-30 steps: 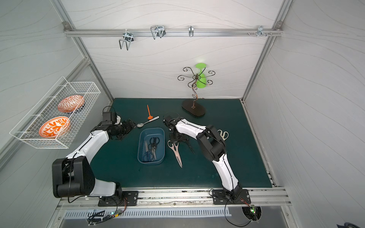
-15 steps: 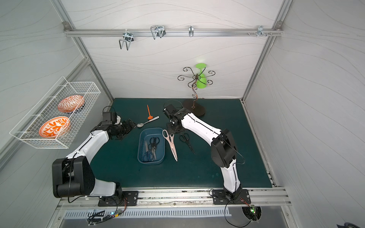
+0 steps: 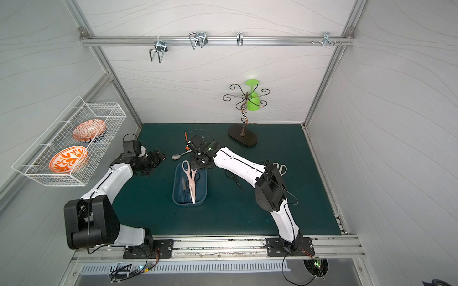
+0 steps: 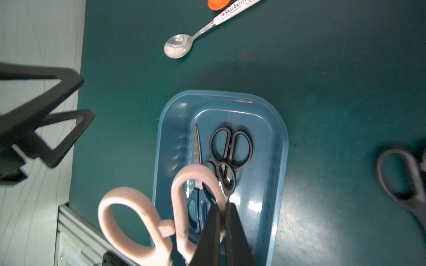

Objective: Put the scissors into the storage box
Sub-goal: Place the scissors in the storage box.

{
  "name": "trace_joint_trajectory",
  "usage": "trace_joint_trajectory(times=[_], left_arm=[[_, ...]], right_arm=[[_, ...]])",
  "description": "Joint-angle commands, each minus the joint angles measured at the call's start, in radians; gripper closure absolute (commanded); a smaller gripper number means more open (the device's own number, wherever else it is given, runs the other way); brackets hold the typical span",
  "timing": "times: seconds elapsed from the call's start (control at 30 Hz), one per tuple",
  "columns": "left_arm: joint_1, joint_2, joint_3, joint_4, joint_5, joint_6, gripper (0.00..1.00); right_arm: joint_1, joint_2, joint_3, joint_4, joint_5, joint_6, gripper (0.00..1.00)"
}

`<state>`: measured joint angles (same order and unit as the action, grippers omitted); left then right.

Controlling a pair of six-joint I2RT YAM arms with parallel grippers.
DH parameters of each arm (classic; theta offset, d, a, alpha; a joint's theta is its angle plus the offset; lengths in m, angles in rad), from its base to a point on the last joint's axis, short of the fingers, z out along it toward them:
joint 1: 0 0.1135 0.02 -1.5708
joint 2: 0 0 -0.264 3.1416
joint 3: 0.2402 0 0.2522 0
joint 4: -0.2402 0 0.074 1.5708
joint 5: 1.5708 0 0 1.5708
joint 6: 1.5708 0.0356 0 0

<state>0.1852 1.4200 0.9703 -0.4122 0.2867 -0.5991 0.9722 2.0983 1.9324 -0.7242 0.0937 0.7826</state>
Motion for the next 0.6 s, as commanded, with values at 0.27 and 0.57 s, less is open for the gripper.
trace_joint_trajectory(times=[0.27,0.57], left_arm=[[0.002,-0.007,0.016,0.035,0.009,-0.01,0.06],[0.001,-0.004,0.013,0.036,0.016,-0.013,0.06]], right_arm=[[-0.026,0.119,-0.021,0.115,0.007,0.062,1.0],[-0.027,0.16,-0.048,0.102,-0.003,0.064,1.0]])
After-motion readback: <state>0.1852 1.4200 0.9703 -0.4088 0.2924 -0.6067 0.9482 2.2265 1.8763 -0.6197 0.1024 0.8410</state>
